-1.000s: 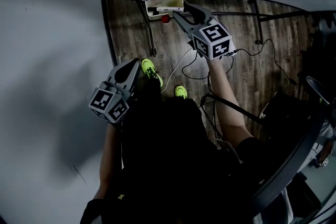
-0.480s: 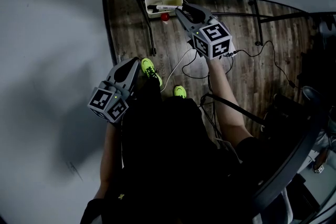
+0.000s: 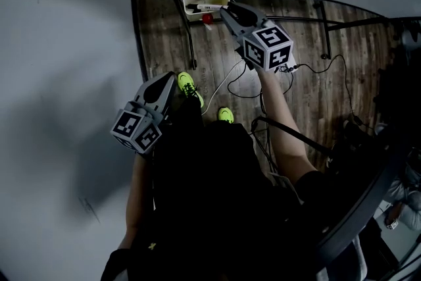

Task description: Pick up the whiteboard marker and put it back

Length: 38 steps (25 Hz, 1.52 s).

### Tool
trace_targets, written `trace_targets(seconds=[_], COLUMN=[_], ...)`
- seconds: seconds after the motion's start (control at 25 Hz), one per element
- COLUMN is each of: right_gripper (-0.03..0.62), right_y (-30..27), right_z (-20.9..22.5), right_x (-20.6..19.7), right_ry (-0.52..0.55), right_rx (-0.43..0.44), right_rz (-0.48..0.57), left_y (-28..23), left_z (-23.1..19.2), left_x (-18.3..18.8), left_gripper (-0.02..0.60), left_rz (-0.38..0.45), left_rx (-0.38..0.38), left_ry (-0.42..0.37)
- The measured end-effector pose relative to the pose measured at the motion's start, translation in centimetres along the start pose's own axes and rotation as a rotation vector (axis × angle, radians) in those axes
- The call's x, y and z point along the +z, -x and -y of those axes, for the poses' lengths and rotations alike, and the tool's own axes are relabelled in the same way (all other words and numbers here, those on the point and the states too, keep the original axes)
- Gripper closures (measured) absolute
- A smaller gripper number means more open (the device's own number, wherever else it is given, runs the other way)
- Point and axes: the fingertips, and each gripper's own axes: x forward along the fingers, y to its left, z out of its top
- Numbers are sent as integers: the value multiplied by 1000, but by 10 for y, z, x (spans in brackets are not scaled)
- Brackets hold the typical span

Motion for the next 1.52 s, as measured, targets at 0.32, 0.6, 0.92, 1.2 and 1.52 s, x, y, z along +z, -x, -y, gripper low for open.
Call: trace_targets(seconds=[0.32,0.6,0.92,1.2,1.52], right_gripper=[522,521,521,521,521], right_y=[6,16,29,48,79], right_z=[0,-4,-12,-25,-30], right_x=[8,20,30,42,52], right_ry=[-47,-44,-13,-4,-23], right_rx=[9,10,15,33,46], right_rz=[46,70,77,97,136], left_y=[1,3,-1,-5,-13], left_z=[2,9,13,23,34], left_x=[0,1,5,7,11], left_gripper=[548,548,548,549,549], left_rz=[6,16,28,33,51], left_rx=[-3,-12,-19,-32,-31], left_ry=[-1,-1,-8,-19,-28])
